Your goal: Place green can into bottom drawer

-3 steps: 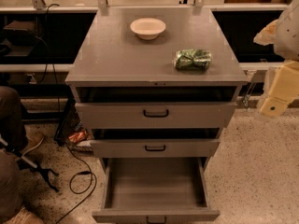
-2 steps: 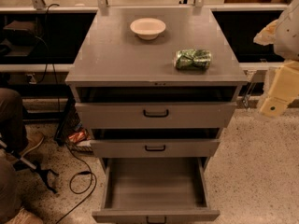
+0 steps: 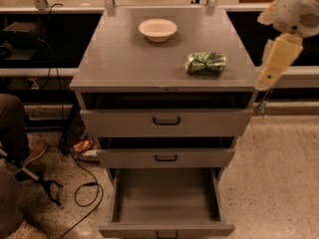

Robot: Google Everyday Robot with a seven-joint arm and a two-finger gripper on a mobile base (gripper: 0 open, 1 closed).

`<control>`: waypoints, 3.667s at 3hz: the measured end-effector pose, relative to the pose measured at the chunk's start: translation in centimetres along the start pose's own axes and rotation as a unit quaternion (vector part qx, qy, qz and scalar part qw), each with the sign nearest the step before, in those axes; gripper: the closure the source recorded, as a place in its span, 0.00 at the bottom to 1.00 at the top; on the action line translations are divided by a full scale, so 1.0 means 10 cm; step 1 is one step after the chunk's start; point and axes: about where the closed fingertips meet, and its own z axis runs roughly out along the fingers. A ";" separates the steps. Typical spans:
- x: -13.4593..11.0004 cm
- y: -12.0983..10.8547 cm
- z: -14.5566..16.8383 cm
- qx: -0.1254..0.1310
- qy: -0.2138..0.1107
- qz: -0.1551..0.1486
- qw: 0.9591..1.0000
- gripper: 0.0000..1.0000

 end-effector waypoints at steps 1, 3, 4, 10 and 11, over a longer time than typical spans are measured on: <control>-0.18 -0.59 0.34 0.003 -0.015 0.005 1.000 0.00; -0.76 -1.18 0.99 0.015 -0.022 0.035 0.999 0.00; -0.87 -1.18 1.33 -0.002 -0.015 0.044 0.999 0.00; -0.86 -0.89 2.11 -0.074 -0.054 0.082 0.992 0.93; -0.80 -0.82 1.67 -0.039 -0.080 0.066 0.994 1.00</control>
Offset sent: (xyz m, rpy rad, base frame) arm 0.1950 0.0650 -0.0244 0.1120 -0.0445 -0.1019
